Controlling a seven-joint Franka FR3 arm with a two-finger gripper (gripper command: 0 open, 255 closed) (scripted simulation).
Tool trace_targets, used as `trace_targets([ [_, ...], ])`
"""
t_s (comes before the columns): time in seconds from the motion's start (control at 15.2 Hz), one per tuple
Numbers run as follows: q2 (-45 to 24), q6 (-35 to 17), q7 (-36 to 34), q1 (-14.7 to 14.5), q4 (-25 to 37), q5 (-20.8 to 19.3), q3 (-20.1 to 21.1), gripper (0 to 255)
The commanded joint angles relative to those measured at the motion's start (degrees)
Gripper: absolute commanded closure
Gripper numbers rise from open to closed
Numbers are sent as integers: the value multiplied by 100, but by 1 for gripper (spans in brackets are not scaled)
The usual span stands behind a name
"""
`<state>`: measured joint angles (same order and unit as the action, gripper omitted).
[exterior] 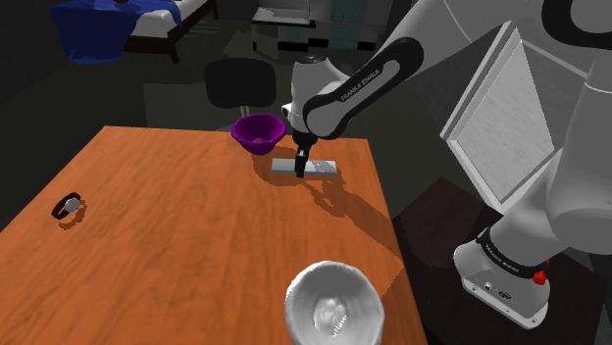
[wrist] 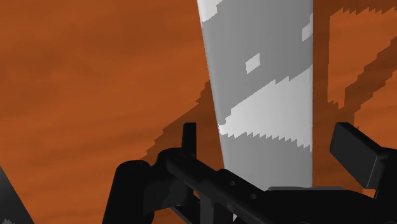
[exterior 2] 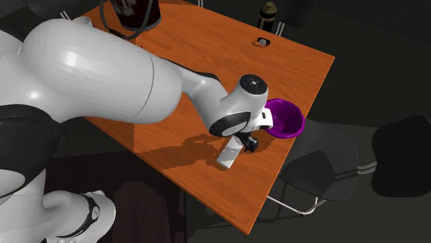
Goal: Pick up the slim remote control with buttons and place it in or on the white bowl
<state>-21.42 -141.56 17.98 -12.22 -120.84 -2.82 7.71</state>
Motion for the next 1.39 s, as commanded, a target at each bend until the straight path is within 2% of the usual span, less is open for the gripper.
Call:
trace_targets([
  [0.0, -20, -28, -2, -2, -6, -4, -2, 0],
  [0.33, -19, -27, -2, -1, -5, -4, -2, 0],
  [0.4, -19, -27, -2, -1, -5, -4, -2, 255],
  [0.99, -20, -28, -2, -1, -5, -4, -2, 255],
  [1.32, 272, 288, 33, 23, 22, 54, 30, 255],
])
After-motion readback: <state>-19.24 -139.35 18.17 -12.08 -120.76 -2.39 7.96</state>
